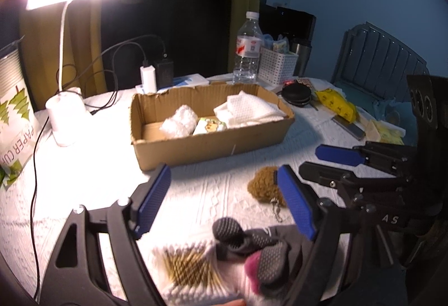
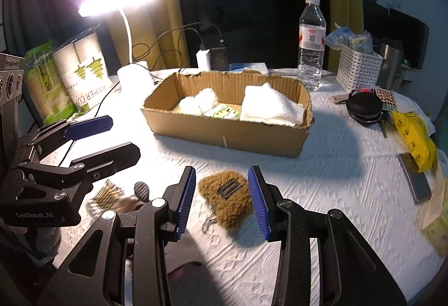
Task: Organize soft objects
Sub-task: 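Grasp the gray glove with the right tool while the left tool grasps the cotton swab bag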
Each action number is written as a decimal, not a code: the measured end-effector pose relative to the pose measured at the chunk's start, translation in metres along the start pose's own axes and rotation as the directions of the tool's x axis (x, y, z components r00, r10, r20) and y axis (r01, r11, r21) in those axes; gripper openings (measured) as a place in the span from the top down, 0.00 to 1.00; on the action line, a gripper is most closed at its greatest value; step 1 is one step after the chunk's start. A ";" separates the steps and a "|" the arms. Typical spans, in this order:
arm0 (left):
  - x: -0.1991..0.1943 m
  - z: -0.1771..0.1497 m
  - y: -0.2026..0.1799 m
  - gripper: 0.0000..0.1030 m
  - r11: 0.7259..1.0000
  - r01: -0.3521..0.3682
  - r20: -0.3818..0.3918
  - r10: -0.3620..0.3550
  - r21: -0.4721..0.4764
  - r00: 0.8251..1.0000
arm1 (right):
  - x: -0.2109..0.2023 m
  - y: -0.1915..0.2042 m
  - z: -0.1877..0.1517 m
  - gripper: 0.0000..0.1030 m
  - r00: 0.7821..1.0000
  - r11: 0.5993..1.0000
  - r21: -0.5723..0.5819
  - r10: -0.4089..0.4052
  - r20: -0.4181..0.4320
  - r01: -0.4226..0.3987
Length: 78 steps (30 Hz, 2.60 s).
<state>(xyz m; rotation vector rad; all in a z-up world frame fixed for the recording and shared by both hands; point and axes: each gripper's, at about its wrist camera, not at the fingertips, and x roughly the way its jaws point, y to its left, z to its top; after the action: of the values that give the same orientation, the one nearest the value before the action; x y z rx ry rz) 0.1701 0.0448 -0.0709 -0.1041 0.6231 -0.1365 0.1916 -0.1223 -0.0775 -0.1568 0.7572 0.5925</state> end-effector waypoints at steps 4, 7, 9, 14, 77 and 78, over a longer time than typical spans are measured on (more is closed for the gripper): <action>-0.005 -0.012 0.004 0.22 1.000 -0.003 -0.007 0.003 -0.009 1.000 | 0.002 0.007 -0.010 0.60 1.000 1.000 -0.004 0.005 -0.015 -0.005; -0.007 -0.021 0.007 0.22 1.000 -0.007 -0.016 0.007 -0.017 1.000 | 0.002 0.012 -0.019 0.60 1.000 1.000 -0.005 0.008 -0.026 -0.009; -0.008 -0.027 0.008 0.22 1.000 -0.009 -0.021 0.008 -0.023 1.000 | 0.003 0.015 -0.023 0.60 0.999 1.000 -0.005 0.010 -0.033 -0.010; -0.009 -0.041 0.011 0.22 0.999 -0.014 -0.036 0.013 -0.031 0.999 | 0.006 0.020 -0.034 0.60 0.999 1.000 -0.005 0.016 -0.050 -0.016; 0.016 -0.007 0.009 0.47 0.997 -0.072 -0.108 0.070 -0.013 0.992 | -0.015 -0.027 -0.005 0.78 0.993 0.994 0.034 0.100 0.066 -0.103; 0.017 -0.004 0.009 0.47 0.997 -0.073 -0.104 0.072 -0.011 0.992 | -0.015 -0.028 -0.003 0.78 0.992 0.994 0.035 0.101 0.069 -0.104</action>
<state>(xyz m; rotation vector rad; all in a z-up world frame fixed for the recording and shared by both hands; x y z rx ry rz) 0.1820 0.0510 -0.0850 -0.0891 0.7307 -0.0670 0.1968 -0.1536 -0.0713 -0.0628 0.7137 0.6770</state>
